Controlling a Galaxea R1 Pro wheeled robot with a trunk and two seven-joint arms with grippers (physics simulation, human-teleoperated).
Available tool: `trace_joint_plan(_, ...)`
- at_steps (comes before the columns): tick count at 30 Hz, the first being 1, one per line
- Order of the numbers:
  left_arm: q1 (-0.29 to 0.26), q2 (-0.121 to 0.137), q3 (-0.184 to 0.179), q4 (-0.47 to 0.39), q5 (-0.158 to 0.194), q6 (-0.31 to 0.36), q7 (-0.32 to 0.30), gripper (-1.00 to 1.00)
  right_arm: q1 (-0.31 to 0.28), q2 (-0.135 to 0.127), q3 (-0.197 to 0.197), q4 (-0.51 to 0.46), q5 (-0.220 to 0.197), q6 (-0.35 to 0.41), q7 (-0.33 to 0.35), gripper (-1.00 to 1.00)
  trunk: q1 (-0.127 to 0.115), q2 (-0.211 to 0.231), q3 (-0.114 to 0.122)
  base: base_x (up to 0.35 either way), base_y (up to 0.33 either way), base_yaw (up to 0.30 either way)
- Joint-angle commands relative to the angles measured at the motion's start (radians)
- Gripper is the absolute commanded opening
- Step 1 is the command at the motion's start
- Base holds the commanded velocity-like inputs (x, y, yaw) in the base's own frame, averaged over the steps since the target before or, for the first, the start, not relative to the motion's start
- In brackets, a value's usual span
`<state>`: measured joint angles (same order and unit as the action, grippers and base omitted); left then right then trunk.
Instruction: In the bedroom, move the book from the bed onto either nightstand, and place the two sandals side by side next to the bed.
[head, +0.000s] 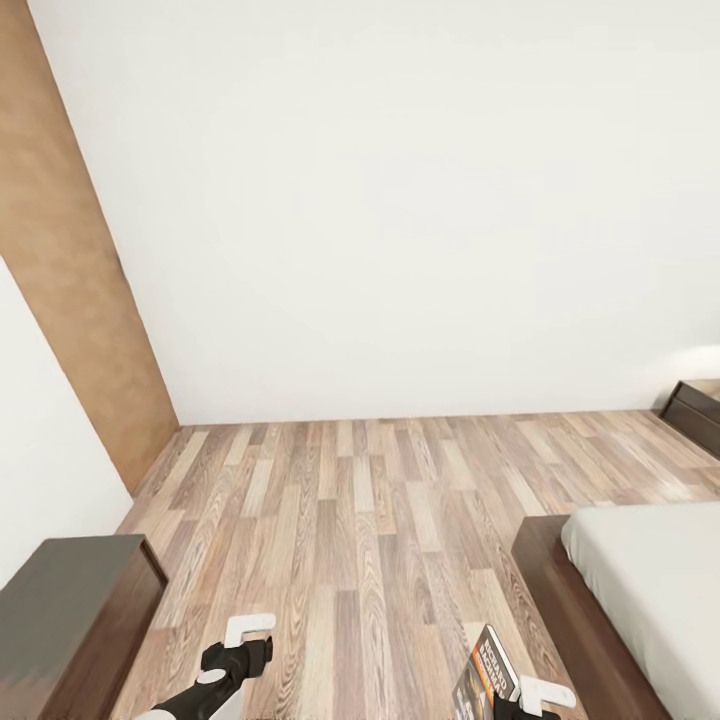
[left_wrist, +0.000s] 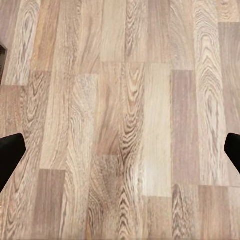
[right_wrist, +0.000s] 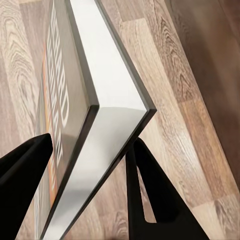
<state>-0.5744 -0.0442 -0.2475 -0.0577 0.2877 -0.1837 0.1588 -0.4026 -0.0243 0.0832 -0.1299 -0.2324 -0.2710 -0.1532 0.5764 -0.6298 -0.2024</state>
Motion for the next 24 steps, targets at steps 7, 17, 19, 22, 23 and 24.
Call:
trace_joint_plan(7,-0.001,-0.002,-0.009,0.001,0.008,-0.003,0.001,1.0,-0.001,0.0,0.009,0.0,-0.008,-0.004,-0.003,-1.0,0.0,-0.001,-0.013,0.0,0.0,0.0)
trace_joint_plan(17,-0.001,-0.002,-0.009,0.001,0.008,-0.004,0.001,1.0,-0.001,0.0,0.009,0.0,-0.008,-0.004,-0.003,-1.0,0.0,-0.001,-0.028,0.0,0.0,0.0)
trace_joint_plan(19,-0.001,-0.002,-0.009,0.001,0.008,-0.004,0.001,1.0,-0.001,0.0,0.009,0.0,-0.008,-0.004,-0.003,-1.0,0.0,-0.001,-0.032,0.0,0.0,0.0)
trace_joint_plan(22,-0.001,-0.002,-0.009,0.001,0.008,-0.004,0.001,1.0,-0.001,0.0,0.009,0.0,-0.008,-0.004,-0.003,-1.0,0.0,-0.001,-0.036,0.0,0.0,0.0)
trace_joint_plan(23,-0.001,-0.002,-0.009,0.001,0.007,-0.004,0.001,1.0,-0.001,0.0,0.009,0.0,-0.008,-0.004,-0.003,-1.0,0.0,-0.001,-0.038,0.0,0.0,0.0)
trace_joint_plan(24,-0.001,-0.002,-0.009,0.001,0.007,-0.005,0.001,1.0,-0.001,0.0,0.009,0.0,-0.008,-0.004,-0.003,-1.0,0.0,-0.001,-0.04,0.0,0.0,0.0)
